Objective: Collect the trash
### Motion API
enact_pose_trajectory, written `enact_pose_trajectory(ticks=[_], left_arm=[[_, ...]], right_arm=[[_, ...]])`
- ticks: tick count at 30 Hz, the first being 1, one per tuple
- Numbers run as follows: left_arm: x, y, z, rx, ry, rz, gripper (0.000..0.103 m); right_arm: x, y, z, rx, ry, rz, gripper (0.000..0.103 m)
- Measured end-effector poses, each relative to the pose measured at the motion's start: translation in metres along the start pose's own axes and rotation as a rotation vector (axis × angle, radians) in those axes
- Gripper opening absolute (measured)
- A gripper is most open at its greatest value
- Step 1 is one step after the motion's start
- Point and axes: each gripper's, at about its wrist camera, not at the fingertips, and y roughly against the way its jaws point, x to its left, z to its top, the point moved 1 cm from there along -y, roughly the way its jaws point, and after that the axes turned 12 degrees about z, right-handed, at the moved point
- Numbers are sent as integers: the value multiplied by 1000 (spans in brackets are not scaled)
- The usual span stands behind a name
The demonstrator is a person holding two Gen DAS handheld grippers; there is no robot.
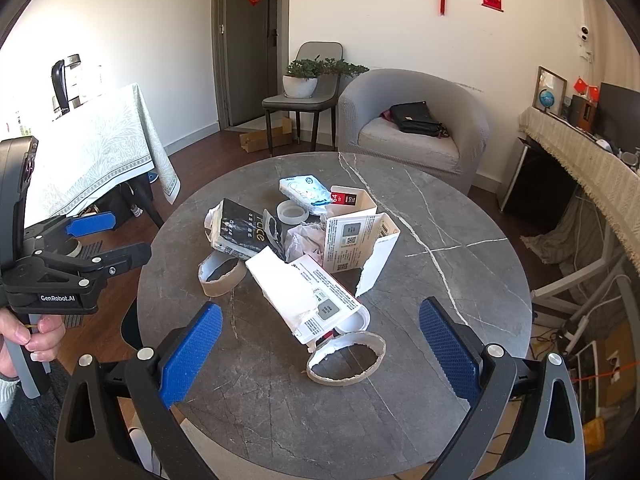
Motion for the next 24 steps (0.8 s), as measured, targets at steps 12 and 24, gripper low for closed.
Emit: enact_pose_trajectory(ticks=[12,24], left_arm=[[0,0,0,2,0,-2,100],[0,0,-1,5,3,-4,100]], right_arm=[[1,-1,0,1,1,6,100],[2,0,0,0,3,8,100]])
